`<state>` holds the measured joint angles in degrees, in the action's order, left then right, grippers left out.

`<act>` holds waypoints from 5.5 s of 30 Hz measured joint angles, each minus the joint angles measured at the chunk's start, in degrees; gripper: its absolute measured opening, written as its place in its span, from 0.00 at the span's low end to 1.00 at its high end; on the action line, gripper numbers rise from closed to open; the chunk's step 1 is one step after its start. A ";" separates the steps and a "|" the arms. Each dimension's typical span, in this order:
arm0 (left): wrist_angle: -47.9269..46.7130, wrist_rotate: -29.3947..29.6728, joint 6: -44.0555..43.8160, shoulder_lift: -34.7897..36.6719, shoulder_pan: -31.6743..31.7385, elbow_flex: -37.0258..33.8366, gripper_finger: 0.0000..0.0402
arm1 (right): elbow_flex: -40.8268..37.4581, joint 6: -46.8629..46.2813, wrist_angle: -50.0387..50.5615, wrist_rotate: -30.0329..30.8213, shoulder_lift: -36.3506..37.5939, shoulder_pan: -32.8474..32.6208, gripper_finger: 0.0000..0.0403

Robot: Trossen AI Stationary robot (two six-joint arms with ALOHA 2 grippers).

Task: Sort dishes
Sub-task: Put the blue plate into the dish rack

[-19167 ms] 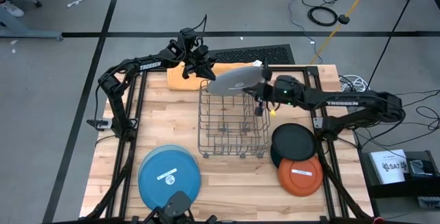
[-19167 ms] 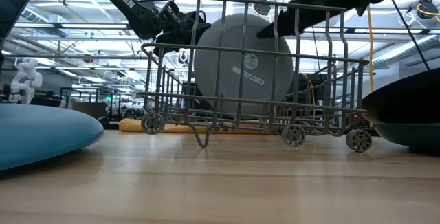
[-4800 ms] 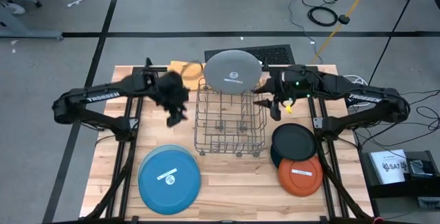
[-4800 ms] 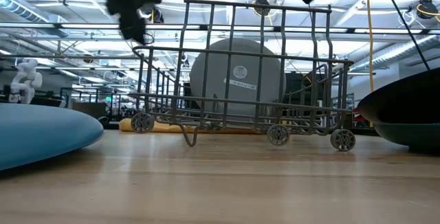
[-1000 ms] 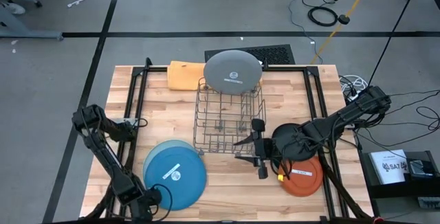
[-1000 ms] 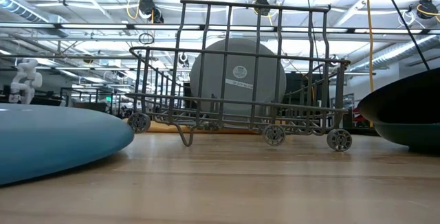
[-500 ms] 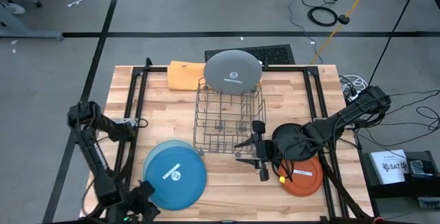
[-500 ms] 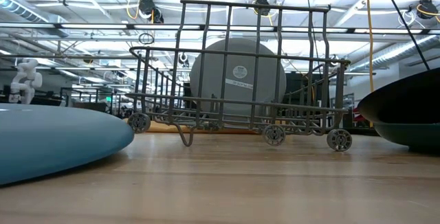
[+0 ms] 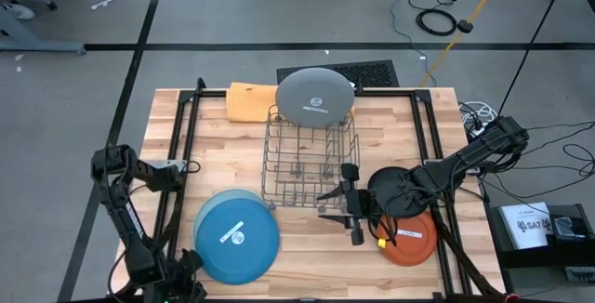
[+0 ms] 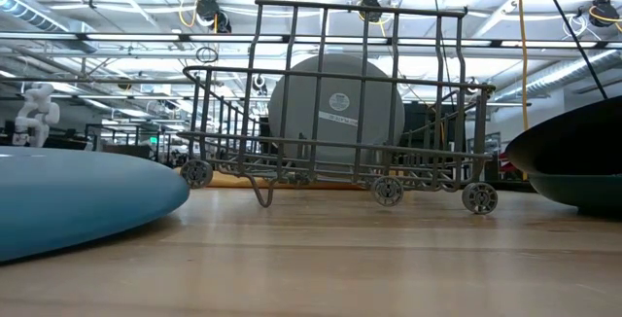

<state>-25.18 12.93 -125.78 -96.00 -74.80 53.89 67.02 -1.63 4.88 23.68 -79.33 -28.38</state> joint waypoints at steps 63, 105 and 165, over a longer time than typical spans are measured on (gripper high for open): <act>5.37 31.42 3.75 -0.57 0.84 -4.96 0.60 | 0.00 -0.94 -0.41 0.35 -0.02 0.31 0.45; -3.95 36.81 3.59 -0.51 5.58 -4.92 0.33 | 0.00 -0.92 -2.52 0.30 -0.04 0.31 0.45; -10.32 52.35 5.21 -0.51 11.88 -4.92 0.33 | 18.65 7.86 0.74 -10.46 -35.46 5.51 0.45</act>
<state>-35.51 65.28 -120.57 -96.51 -62.92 48.97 85.67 6.23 5.61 13.22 -114.79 -22.87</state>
